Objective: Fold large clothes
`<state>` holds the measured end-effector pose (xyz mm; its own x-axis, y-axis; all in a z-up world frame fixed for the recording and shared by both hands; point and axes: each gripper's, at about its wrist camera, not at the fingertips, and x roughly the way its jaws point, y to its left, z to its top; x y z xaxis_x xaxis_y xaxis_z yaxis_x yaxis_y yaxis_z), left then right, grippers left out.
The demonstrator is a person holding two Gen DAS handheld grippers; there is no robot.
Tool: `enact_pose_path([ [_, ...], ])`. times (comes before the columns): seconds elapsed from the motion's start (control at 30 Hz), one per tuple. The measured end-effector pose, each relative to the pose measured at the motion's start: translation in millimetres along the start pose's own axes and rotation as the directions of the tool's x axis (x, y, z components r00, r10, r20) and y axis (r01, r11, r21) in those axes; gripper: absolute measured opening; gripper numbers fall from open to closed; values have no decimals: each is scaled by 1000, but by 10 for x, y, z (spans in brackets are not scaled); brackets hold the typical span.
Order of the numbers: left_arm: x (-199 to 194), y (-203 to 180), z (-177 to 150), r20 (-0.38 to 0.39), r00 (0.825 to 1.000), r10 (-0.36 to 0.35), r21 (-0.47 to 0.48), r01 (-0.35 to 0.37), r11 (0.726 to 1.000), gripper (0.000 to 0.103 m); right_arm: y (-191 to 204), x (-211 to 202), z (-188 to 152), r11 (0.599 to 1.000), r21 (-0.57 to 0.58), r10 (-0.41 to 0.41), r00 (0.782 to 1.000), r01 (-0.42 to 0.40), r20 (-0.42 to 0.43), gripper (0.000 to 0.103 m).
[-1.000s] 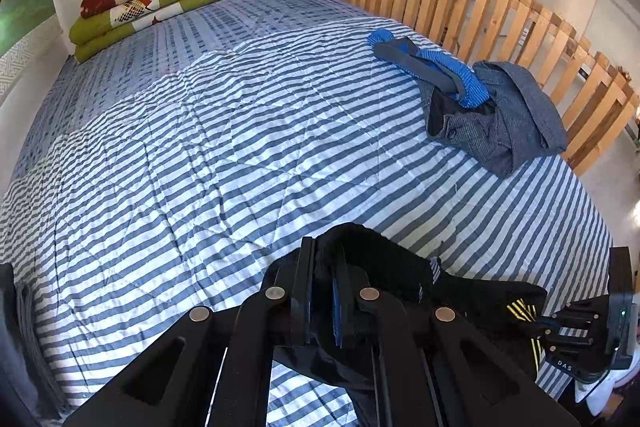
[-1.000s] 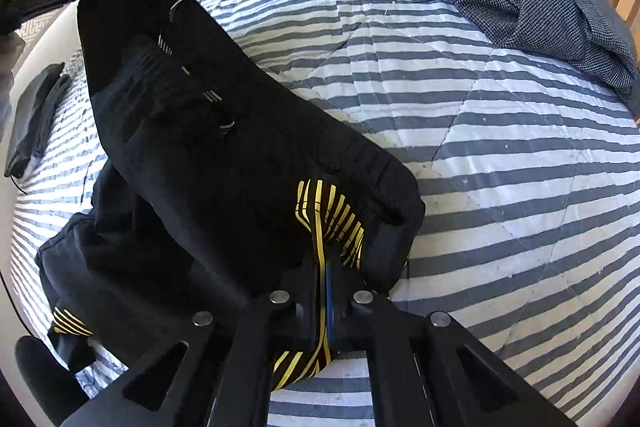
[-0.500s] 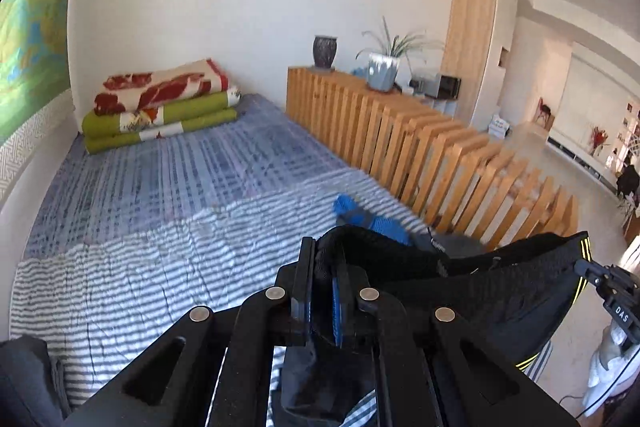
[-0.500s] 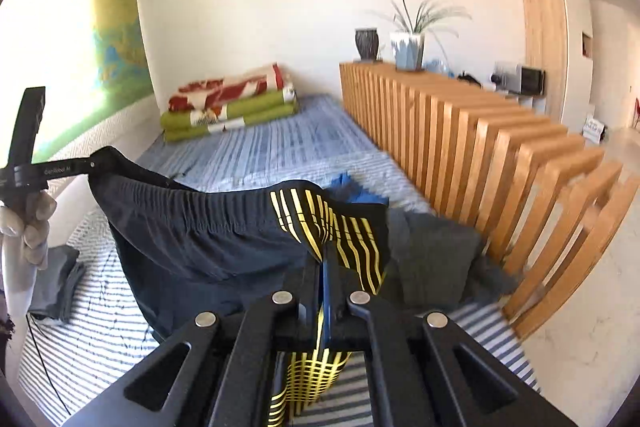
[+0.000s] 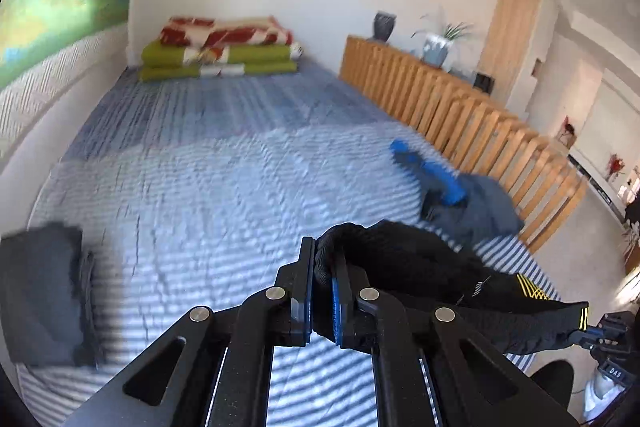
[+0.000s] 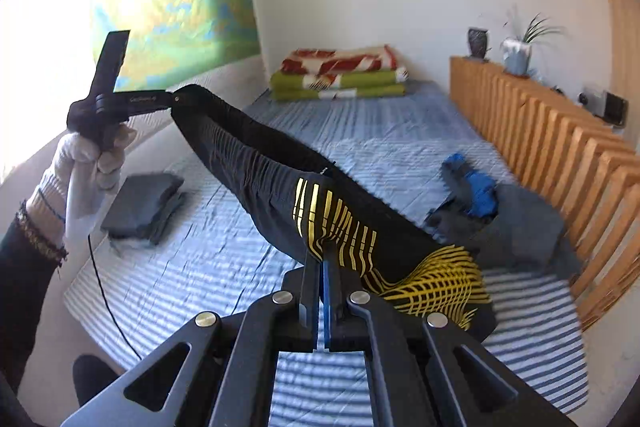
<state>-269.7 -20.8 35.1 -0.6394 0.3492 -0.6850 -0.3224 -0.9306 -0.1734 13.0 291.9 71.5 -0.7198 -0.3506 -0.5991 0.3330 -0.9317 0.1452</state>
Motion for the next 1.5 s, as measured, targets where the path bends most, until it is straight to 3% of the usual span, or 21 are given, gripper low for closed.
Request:
enact_pose_path([
  [0.07,264,413,-625,-109,993,49,-49,-55,997,7,260,419,-467,997,-17,69,990,-72,-119,1],
  [0.1,389,586,-920,-161,985,64,-67,-76,995,7,415,654,-720,993,-32,104,974,-112,-203,1],
  [0.2,643,972,-1706,-276,957,89,-107,-122,987,7,808,1171,-1414,975,-75,156,883,-209,-442,2],
  [0.27,681,1162,-2070,-294,952,83,-145,-130,981,7,973,1263,-1673,965,-98,161,847,-242,-506,2],
  [0.37,656,1372,-2342,-285,958,25,-220,-91,971,7,984,1262,-1682,961,-66,198,838,-268,-509,11],
  [0.43,645,1385,-2384,-279,960,33,-211,-95,973,7,975,1333,-1601,973,-54,168,849,-224,-500,18],
  [0.6,583,1325,-2267,-263,964,36,-169,-83,982,8,957,1687,-1405,990,-141,-55,890,-11,-453,18],
  [0.77,632,1378,-2178,-258,966,28,-198,-81,977,8,716,2017,-1539,989,-108,-140,836,97,-531,22],
  [0.87,657,1411,-2166,-250,968,27,-216,-83,973,9,711,2102,-1681,998,-64,-57,806,24,-589,22],
  [0.9,657,1436,-2162,-245,969,21,-232,-79,970,9,734,2104,-1718,998,-60,-38,798,2,-602,17],
  [0.93,651,1466,-2154,-237,971,13,-249,-74,966,9,767,2090,-1746,998,-57,-13,794,-27,-607,3],
  [1.13,630,1585,-2180,-250,967,40,-263,-107,959,11,1014,1803,-1780,980,-53,123,786,-193,-606,3],
  [1.2,623,1622,-2224,-267,962,51,-262,-123,957,15,1110,1656,-1785,968,-100,130,797,-232,-590,3],
  [1.23,625,1644,-2250,-273,960,59,-260,-132,957,20,1145,1594,-1795,960,-106,148,794,-257,-590,3],
  [1.33,632,1670,-2319,-290,954,75,-248,-150,957,22,1206,1545,-1845,937,-104,198,756,-332,-624,3],
  [1.4,626,1651,-2351,-295,951,92,-225,-162,961,23,1266,1546,-1910,933,-152,163,760,-326,-629,3],
  [1.5,671,1589,-2374,-303,946,113,-185,-174,967,24,1280,1545,-1973,930,-152,165,748,-335,-643,3],
])
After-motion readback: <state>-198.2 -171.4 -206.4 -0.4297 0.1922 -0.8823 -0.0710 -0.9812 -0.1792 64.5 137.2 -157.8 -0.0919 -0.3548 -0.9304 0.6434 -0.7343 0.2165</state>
